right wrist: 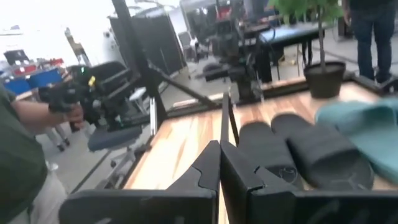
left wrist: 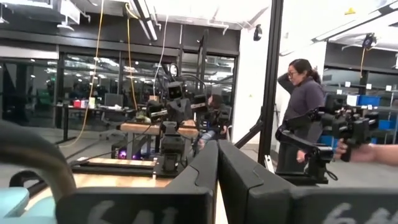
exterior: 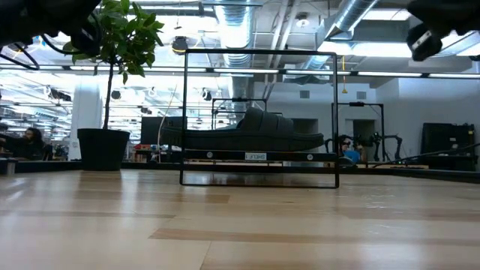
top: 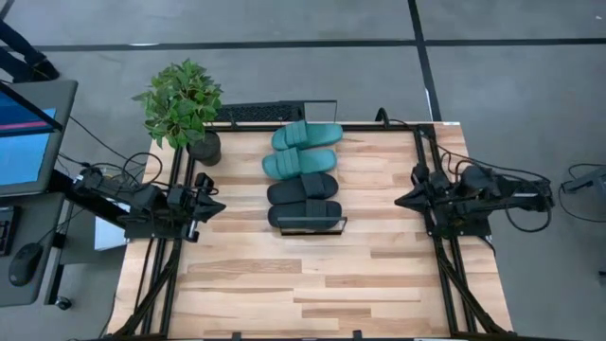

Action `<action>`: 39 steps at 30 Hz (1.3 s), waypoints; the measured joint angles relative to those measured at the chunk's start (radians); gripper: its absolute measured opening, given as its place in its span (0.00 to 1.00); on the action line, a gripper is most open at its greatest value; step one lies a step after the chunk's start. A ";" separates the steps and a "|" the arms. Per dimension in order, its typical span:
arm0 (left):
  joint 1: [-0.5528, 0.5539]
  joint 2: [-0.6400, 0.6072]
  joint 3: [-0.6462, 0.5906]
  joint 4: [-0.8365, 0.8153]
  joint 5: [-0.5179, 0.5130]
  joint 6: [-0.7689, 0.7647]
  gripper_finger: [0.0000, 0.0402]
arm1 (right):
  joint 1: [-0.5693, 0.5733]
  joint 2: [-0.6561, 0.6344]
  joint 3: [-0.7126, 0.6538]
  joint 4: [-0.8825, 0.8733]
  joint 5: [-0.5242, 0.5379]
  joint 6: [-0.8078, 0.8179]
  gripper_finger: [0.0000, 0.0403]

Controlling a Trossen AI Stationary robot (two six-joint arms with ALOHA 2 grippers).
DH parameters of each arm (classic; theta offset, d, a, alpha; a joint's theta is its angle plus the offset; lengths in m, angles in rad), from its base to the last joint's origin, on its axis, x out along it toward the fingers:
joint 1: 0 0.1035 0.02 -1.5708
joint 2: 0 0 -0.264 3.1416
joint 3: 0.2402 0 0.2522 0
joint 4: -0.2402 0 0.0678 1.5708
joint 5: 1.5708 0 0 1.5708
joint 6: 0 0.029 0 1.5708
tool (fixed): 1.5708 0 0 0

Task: Pick and place slides into the shelf
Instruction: Return to Home Position

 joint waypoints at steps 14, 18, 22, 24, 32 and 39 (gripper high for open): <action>0.000 -0.110 -0.017 -0.209 -0.002 -0.041 0.00 | 0.072 -0.050 -0.022 -0.112 -0.040 0.132 0.00; 0.000 -0.110 -0.027 -0.189 -0.003 -0.041 0.00 | 0.101 -0.063 -0.076 0.047 -0.061 0.006 0.00; 0.000 -0.109 -0.028 -0.178 -0.002 -0.041 0.00 | 0.131 -0.101 -0.130 0.121 -0.086 -0.049 0.00; 0.000 -0.109 -0.028 -0.177 -0.002 -0.041 0.00 | 0.146 -0.099 -0.145 0.130 -0.084 -0.050 0.00; 0.000 -0.109 -0.029 -0.181 0.005 -0.056 0.00 | 0.196 -0.099 -0.216 0.227 -0.081 -0.036 0.00; 0.000 -0.109 -0.030 -0.181 0.012 -0.086 0.00 | 0.231 -0.099 -0.306 0.347 -0.080 -0.026 0.00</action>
